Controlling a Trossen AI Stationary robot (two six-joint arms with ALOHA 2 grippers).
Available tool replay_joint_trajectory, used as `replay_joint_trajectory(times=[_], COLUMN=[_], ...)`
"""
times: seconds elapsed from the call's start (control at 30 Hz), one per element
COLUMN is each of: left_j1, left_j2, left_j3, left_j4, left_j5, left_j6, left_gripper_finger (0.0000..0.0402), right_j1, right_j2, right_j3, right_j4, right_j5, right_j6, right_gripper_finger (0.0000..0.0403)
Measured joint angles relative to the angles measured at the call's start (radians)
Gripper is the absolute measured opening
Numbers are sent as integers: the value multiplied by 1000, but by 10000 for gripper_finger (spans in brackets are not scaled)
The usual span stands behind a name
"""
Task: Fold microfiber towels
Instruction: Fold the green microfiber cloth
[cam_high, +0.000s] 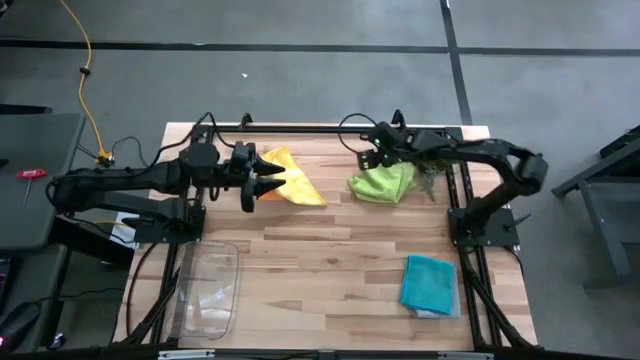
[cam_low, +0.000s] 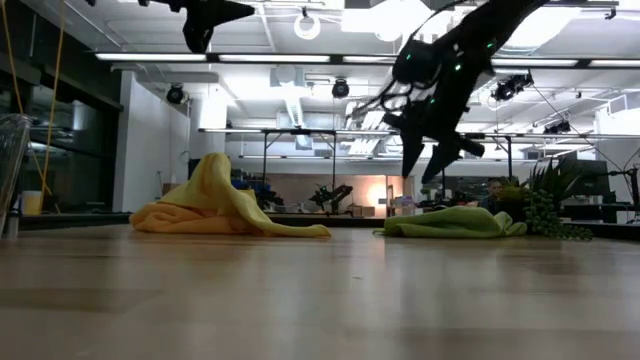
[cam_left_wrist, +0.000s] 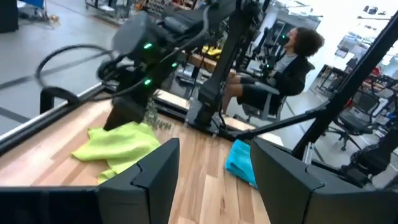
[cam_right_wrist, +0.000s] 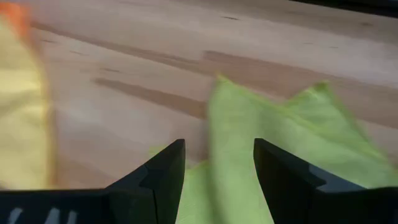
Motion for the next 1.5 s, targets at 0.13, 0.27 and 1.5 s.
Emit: replay_joint_trajectory(times=[0.13, 0.27, 1.5], left_j1=[0, 0, -27], left_j2=[12, 13, 13], left_j3=[0, 0, 0], left_j4=[0, 1, -60], left_j5=[0, 1, 19], left_j6=[2, 2, -9], left_gripper_finger=[186, 186, 186], right_j1=[-30, -50, 102], right_j2=[139, 275, 388], right_j3=[116, 250, 467], right_j4=[-29, -68, -115], right_j5=[-17, -9, -177], right_j6=[-71, -122, -434], right_gripper_finger=[183, 183, 4])
